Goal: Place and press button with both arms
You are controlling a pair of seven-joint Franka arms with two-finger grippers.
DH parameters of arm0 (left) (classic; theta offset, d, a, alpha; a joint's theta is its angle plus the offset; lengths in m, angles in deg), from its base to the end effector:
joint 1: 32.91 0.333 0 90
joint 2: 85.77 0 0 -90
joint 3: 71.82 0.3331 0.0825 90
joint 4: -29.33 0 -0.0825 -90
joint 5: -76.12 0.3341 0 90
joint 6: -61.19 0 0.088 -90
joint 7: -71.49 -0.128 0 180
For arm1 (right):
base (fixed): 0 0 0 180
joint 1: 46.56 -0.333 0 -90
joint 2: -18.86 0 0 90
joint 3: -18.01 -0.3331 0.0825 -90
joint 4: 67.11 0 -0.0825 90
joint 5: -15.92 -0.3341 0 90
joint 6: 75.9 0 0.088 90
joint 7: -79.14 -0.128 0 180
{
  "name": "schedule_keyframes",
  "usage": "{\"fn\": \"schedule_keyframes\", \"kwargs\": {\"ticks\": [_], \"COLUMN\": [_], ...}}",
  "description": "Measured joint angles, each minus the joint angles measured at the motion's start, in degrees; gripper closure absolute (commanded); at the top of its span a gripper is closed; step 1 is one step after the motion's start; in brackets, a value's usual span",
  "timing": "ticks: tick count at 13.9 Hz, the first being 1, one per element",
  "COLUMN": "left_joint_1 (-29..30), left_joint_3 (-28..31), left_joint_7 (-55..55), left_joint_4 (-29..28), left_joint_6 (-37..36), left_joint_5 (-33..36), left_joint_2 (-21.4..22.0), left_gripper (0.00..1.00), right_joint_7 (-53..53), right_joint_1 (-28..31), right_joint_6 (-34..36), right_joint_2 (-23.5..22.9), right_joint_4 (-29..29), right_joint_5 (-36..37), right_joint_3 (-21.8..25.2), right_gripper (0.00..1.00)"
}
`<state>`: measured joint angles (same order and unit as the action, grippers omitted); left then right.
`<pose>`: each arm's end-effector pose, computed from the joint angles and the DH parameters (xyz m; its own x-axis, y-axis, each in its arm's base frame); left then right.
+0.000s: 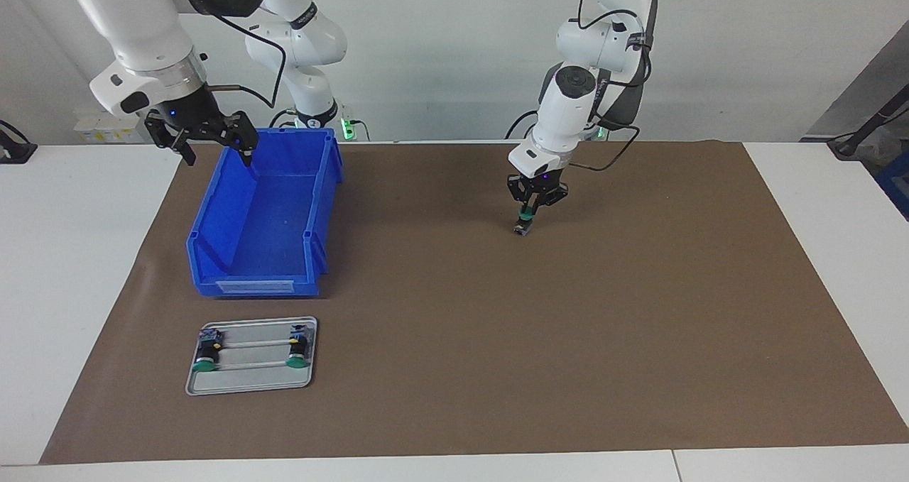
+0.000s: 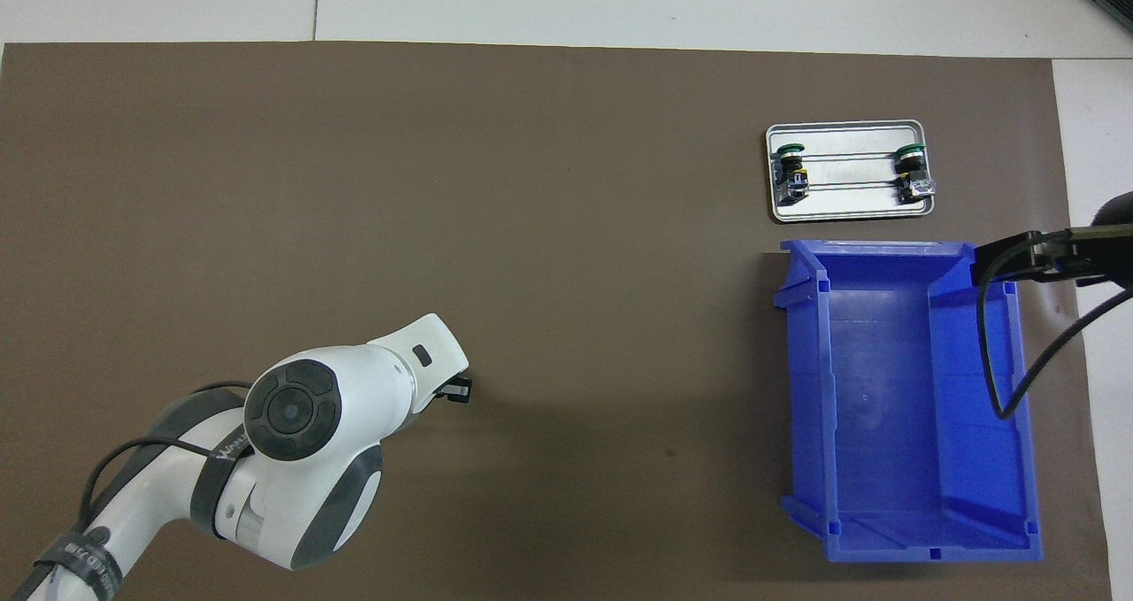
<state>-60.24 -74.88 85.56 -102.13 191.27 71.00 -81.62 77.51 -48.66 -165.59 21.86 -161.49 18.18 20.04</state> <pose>0.4018 -0.2402 0.4108 0.9738 -0.2257 0.0287 -0.2273 -0.9708 0.0764 0.4851 -0.0050 0.6139 0.9992 -0.0273 -0.0284 -0.0262 -0.9989 0.0384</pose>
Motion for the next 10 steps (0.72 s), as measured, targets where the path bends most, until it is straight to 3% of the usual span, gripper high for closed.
{"fn": "schedule_keyframes", "kwargs": {"ticks": [5,10], "left_joint_1": [9.58,22.7], "left_joint_3": [0.61,1.15], "left_joint_7": [-4.29,-16.47], "left_joint_4": [13.78,24.06], "left_joint_6": [-12.7,-20.97], "left_joint_5": [0.48,1.14], "left_joint_2": [-3.82,-5.96], "left_gripper": [0.67,0.53], "right_joint_7": [0.0,0.0], "right_joint_1": [0.0,-0.17], "right_joint_6": [0.0,0.57], "right_joint_2": [0.0,0.03], "right_joint_4": [0.0,-0.01], "right_joint_5": [0.0,-0.07], "right_joint_3": [0.0,-0.25], "right_gripper": [0.0,0.0]}}
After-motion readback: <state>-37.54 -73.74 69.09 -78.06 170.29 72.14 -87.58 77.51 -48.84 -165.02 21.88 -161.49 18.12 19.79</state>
